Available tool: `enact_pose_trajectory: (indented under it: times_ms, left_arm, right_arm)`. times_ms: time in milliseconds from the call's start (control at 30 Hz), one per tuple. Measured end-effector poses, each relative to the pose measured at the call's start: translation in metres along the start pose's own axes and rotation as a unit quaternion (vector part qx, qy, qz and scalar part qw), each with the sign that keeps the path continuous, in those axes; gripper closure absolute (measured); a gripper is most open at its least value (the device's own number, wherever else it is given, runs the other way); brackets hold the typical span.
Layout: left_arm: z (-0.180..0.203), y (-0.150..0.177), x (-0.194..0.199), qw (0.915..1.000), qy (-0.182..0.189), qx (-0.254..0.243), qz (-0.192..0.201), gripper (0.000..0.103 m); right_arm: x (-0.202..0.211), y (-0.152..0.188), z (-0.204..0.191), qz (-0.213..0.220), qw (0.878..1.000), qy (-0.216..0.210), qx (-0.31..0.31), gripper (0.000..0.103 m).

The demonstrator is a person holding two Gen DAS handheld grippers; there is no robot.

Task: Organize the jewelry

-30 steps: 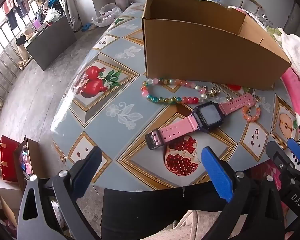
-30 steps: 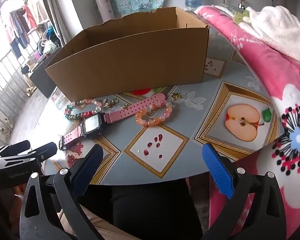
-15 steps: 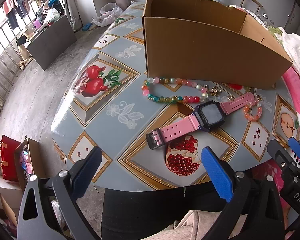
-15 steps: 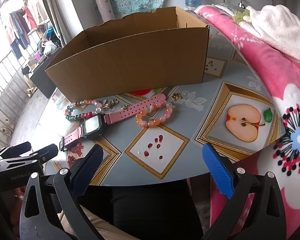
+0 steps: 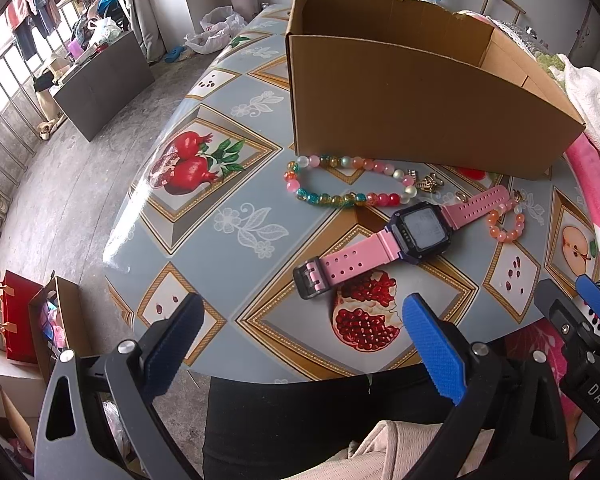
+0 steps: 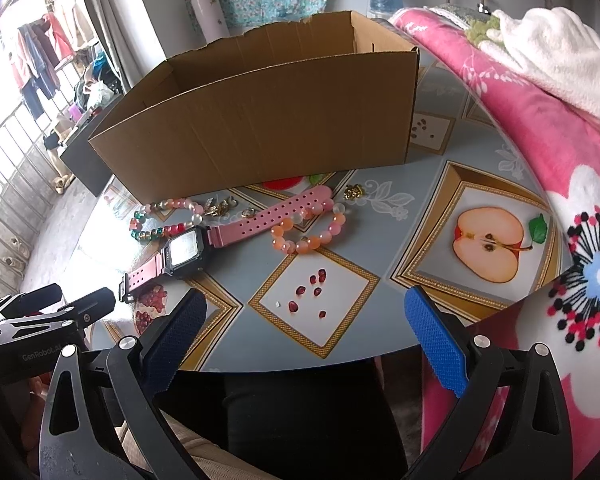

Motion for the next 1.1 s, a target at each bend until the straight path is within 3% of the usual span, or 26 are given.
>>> enact_pose_trajectory:
  times_ms: [933, 1100]
  left_arm:
    - [-0.015, -0.006, -0.004, 0.9995, 0.017, 0.023, -0.013, 0.005]
    - [-0.022, -0.022, 0.006, 0.9993, 0.013, 0.026, 0.023, 0.005]
  right_arm:
    - [0.003, -0.002, -0.003, 0.006, 1.0, 0.005, -0.002, 0.008]
    - [0.007, -0.007, -0.001, 0.02, 1.0, 0.013, 0.005, 0.008]
Point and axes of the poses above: each gripper's, at about its wrist camera, not at the fingertips, and x roughly against the way its jaws point, z to its right, y to its underside, the point moved 10 cm from there along -x, roughly the way its jaws point, and after that the axes turned 13 degrees about x, right-handed, at the moved point
